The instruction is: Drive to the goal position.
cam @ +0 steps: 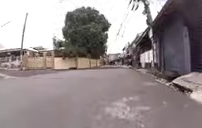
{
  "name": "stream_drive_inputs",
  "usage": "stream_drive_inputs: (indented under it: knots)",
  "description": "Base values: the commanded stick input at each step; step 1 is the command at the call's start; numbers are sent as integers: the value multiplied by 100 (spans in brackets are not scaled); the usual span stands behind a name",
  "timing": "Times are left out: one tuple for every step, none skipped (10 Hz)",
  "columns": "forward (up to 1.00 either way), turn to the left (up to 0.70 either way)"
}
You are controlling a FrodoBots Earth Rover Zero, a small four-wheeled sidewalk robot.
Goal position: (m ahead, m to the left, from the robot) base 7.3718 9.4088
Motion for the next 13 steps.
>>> stream_drive_inputs:
  knots:
    - [100, 0]
    - [100, 0]
    - [100, 0]
    - [100, 0]
    - [100, 0]
    - [100, 0]
    - [100, 0]
    - [100, 0]
    - [100, 0]
    - [100, 0]
    - [100, 0]
    - [100, 0]
    - [100, 0]
